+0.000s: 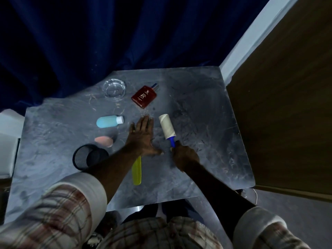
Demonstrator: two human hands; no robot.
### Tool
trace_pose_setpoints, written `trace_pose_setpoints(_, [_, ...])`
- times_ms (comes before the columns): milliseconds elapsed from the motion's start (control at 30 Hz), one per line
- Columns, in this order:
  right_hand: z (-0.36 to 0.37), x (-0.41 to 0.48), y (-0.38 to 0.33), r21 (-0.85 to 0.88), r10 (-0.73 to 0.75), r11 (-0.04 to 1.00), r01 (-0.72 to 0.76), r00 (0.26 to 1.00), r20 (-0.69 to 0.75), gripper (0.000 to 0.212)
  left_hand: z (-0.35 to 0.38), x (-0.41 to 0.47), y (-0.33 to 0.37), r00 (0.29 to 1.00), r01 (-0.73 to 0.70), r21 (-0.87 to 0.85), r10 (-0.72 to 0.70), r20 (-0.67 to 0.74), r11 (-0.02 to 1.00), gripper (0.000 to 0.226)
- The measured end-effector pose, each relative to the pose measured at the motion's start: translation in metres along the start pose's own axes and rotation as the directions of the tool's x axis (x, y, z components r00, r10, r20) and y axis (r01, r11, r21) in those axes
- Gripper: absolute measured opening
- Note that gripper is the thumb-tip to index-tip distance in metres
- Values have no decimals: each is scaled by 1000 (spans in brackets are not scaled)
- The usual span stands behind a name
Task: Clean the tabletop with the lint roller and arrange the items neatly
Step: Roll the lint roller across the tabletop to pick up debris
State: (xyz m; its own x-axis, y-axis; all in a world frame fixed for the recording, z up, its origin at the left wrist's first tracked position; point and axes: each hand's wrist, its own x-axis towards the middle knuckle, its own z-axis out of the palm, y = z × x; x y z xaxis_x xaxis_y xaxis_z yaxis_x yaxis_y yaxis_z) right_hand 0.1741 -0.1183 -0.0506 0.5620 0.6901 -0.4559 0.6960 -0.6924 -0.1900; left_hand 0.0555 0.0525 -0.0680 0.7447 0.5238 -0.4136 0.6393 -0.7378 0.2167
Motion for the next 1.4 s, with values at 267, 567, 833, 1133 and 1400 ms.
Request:
trace_pose_setpoints(267, [-20,7,62,192,178,967,-167,983,-39,38,-6,1,4,999,23,3,-23,45,1000,161])
trace_pose_setpoints(567, [-32,4,130,440,395,827,-349,919,-12,35,-4,3,4,999,36,6,-36,41,999,163])
trace_pose_setpoints(833, [-29,3,157,564,478,703,-433,875,76,38,-4,2,3,999,32,-21,-31,45,999,162])
trace_pose_setpoints(1133, [-32,18,99,248,231,940,-233,972,38,37,-2,2,4,999,39,-10,-39,27,999,163])
trace_pose_setpoints(1400, [-18,-7,13,-105,-89,992,73,984,-157,37,2,-2,3,1000,27,-48,-27,-6,998,158])
